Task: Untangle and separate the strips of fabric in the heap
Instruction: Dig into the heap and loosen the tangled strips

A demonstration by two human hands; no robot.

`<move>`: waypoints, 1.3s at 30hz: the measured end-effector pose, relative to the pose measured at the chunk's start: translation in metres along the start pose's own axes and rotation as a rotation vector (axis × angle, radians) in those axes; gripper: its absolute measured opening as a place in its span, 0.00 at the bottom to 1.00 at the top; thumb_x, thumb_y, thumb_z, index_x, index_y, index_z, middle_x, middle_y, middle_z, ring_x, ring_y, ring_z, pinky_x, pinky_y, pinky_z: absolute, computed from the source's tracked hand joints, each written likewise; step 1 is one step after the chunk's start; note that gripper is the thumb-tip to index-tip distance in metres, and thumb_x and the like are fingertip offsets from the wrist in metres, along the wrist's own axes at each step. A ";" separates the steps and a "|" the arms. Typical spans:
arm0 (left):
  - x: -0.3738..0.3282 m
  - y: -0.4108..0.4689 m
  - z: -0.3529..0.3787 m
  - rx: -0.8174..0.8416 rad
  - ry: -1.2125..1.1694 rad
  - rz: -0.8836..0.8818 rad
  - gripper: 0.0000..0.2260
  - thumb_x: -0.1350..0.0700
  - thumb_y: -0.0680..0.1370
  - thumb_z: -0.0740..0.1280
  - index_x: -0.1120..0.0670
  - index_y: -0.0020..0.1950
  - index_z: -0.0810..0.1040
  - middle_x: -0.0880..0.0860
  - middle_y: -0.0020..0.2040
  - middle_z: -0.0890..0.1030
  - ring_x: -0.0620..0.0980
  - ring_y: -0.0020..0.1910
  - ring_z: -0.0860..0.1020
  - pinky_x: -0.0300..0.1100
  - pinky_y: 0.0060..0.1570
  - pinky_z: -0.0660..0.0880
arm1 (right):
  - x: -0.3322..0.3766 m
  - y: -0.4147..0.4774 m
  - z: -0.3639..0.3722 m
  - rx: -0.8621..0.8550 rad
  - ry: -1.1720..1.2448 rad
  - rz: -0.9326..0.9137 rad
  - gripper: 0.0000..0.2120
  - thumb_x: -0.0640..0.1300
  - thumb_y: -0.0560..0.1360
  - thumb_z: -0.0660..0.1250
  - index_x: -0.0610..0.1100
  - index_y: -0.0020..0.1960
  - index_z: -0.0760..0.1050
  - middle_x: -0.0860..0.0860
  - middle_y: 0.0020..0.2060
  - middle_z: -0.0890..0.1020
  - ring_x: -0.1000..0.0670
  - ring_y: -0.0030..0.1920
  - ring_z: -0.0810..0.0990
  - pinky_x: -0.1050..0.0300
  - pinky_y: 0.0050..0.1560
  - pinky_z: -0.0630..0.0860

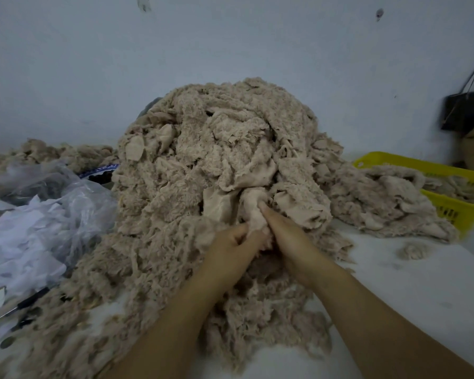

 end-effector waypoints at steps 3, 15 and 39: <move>0.000 -0.001 0.006 0.060 0.095 0.029 0.17 0.50 0.80 0.67 0.57 0.34 0.74 0.45 0.28 0.71 0.41 0.28 0.69 0.34 0.29 0.64 | 0.007 -0.001 0.000 -0.032 0.162 -0.065 0.12 0.52 0.78 0.67 0.47 0.57 0.81 0.46 0.48 0.86 0.50 0.43 0.84 0.58 0.39 0.79; 0.005 0.009 -0.033 -0.385 0.406 -0.057 0.05 0.56 0.80 0.63 0.52 0.44 0.76 0.52 0.41 0.79 0.54 0.39 0.77 0.51 0.39 0.75 | 0.021 0.000 -0.016 -0.103 0.531 -0.104 0.14 0.46 0.82 0.60 0.45 0.66 0.74 0.47 0.55 0.85 0.46 0.54 0.84 0.50 0.48 0.83; -0.004 0.013 -0.031 -0.202 -0.875 -0.264 0.15 0.54 0.82 0.61 0.59 0.65 0.78 0.59 0.60 0.83 0.58 0.58 0.82 0.54 0.56 0.80 | 0.017 -0.022 0.010 0.038 -0.244 -0.270 0.26 0.70 0.72 0.55 0.53 0.39 0.83 0.55 0.41 0.85 0.57 0.42 0.82 0.55 0.51 0.75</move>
Point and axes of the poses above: each hand's wrist, its own y-axis towards the middle knuckle, its own z-axis out of the palm, x = y × z, the point moved 1 cm from there along y, towards the middle knuckle
